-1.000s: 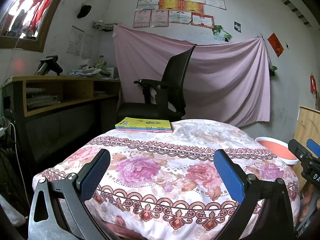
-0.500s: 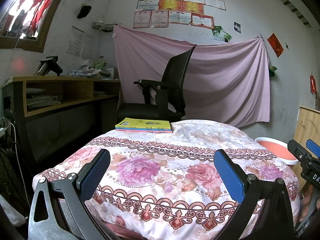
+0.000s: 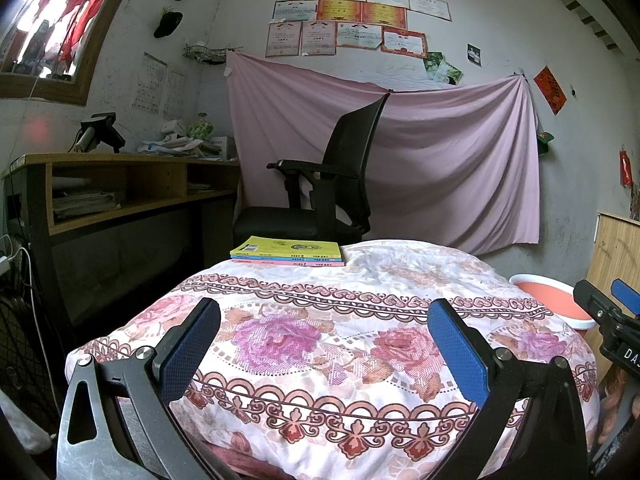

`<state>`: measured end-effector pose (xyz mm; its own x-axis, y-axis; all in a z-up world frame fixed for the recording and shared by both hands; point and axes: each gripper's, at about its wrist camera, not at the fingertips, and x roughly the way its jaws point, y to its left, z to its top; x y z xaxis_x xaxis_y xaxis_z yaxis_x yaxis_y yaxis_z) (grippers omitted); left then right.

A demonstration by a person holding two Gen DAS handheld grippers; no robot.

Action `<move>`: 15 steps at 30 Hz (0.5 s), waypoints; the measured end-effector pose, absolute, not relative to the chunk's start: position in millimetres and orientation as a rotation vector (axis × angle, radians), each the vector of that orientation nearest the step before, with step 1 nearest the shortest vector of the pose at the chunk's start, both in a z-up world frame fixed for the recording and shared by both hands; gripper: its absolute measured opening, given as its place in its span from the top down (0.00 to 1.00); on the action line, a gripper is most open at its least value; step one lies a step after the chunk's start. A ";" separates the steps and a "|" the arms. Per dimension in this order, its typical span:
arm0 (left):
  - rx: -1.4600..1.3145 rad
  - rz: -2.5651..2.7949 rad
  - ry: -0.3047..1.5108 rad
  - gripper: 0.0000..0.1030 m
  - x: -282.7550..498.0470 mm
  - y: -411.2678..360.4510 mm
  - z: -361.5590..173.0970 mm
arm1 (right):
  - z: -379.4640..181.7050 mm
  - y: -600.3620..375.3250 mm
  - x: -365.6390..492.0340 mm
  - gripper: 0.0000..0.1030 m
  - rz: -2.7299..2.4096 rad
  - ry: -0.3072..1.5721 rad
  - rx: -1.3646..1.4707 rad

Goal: Collect trash

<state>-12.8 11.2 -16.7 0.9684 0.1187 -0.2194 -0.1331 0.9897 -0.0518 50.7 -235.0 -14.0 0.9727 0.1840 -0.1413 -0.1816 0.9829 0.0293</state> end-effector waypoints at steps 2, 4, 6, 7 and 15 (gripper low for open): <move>-0.066 0.127 0.218 0.01 -12.9 11.2 -16.9 | -13.9 -235.1 50.6 0.00 0.185 0.145 0.016; -0.066 0.127 0.218 0.01 -12.6 11.2 -16.9 | -13.9 -235.0 50.8 0.00 0.185 0.145 0.016; -0.066 0.127 0.217 0.01 -12.7 11.2 -17.1 | -14.3 -233.7 50.6 0.00 0.185 0.146 0.016; -0.066 0.127 0.218 0.01 -13.1 11.1 -17.2 | -14.4 -233.6 51.0 0.00 0.184 0.146 0.016; -0.066 0.127 0.217 0.01 -13.3 10.8 -17.4 | -13.8 -233.7 50.5 0.00 0.185 0.146 0.016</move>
